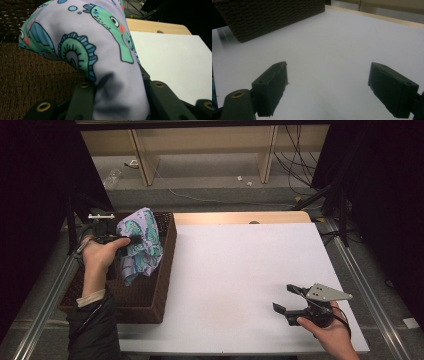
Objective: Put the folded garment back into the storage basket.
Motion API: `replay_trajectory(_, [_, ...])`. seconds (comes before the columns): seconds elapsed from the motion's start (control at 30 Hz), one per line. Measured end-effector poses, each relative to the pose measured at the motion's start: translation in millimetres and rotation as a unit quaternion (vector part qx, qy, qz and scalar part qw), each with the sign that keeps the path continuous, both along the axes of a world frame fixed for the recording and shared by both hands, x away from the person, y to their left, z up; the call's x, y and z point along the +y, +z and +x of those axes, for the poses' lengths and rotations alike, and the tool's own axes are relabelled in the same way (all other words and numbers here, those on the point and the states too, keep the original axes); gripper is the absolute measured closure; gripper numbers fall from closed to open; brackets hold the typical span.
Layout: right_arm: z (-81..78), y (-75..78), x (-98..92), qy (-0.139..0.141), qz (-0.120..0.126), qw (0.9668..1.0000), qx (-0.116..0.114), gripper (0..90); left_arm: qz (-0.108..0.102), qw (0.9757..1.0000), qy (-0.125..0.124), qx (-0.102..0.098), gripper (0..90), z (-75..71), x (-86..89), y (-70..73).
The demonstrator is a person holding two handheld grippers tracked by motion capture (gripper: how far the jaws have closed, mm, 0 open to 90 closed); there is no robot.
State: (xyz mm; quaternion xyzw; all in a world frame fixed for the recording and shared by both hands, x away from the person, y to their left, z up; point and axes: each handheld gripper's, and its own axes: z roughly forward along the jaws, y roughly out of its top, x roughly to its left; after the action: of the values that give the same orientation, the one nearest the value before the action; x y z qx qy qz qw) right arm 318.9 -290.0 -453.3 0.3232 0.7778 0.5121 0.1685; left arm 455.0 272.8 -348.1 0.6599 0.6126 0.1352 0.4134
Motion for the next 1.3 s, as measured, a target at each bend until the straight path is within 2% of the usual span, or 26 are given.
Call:
replay_trajectory(0.17, [-0.2,0.2,-0.1,0.0,0.001,1.0,0.001,16.9,0.016,0.9998,0.004,0.014,68.2,4.5,0.3,-8.2])
replay_trajectory(0.53, [0.1,0.1,-0.2,0.0,0.0,1.0,-0.001,16.9,0.02,0.9991,0.0,0.038,68.0,11.7,-2.2,-21.8])
replay_trajectory(0.87, [0.1,0.0,-0.2,0.0,0.0,1.0,-0.001,16.9,0.039,0.9969,-0.008,0.067,67.1,20.0,-5.5,-39.4])
replay_trajectory(0.9, [0.2,-0.1,-0.2,0.001,0.0,1.0,-0.001,16.9,0.045,0.9961,-0.01,0.075,61.0,20.9,-5.8,-42.1])
replay_trajectory(0.93, [0.2,-0.1,-0.2,0.001,0.0,1.0,-0.001,16.9,0.048,0.9955,-0.008,0.081,61.0,21.6,-5.9,-44.3])
replay_trajectory(0.97, [0.0,0.0,-0.1,0.0,0.0,1.0,0.0,16.9,0.059,0.9949,-0.002,0.082,53.8,22.7,-6.3,-47.5])
replay_trajectory(1.0, [0.2,0.0,-0.2,0.001,0.0,1.0,-0.001,16.9,0.071,0.9945,0.004,0.077,42.6,23.6,-6.2,-48.8])
replay_trajectory(1.03, [0.0,0.0,-0.2,0.0,0.0,1.0,0.0,16.9,0.084,0.9939,0.008,0.07,36.3,24.2,-5.6,-49.0])
replay_trajectory(1.1, [0.0,0.0,-0.1,0.0,0.0,1.0,0.0,16.9,0.095,0.9937,0.017,0.056,22.3,24.0,-5.6,-46.7])
replay_trajectory(1.17, [0.0,-0.1,0.0,0.0,-0.001,1.0,0.0,16.9,0.091,0.9946,0.021,0.044,16.0,22.8,-5.2,-41.9])
replay_trajectory(1.3, [0.1,-0.1,-0.1,0.0,0.0,1.0,0.0,16.9,0.092,0.9951,0.026,0.023,15.9,19.8,-5.1,-33.6])
